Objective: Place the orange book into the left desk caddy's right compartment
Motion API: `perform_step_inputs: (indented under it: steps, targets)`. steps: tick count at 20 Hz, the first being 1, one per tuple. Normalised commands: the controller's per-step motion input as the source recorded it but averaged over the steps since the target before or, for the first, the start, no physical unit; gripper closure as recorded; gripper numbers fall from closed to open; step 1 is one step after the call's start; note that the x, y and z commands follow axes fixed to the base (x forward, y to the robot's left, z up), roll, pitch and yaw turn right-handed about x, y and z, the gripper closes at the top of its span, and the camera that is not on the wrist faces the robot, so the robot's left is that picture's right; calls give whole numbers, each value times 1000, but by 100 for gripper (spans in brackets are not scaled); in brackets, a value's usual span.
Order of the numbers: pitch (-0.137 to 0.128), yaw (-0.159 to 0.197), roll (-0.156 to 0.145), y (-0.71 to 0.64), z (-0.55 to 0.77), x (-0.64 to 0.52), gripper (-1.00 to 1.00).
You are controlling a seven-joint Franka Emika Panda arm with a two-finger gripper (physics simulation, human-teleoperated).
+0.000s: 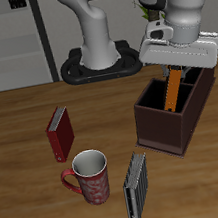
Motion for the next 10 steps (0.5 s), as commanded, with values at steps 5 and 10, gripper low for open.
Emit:
perform_step_inputs:
  steps: [5, 10]
  targets:
    - [54, 8, -3, -51, -312, 135, 100]
    - [51, 28, 8, -43, -246, 119, 100]
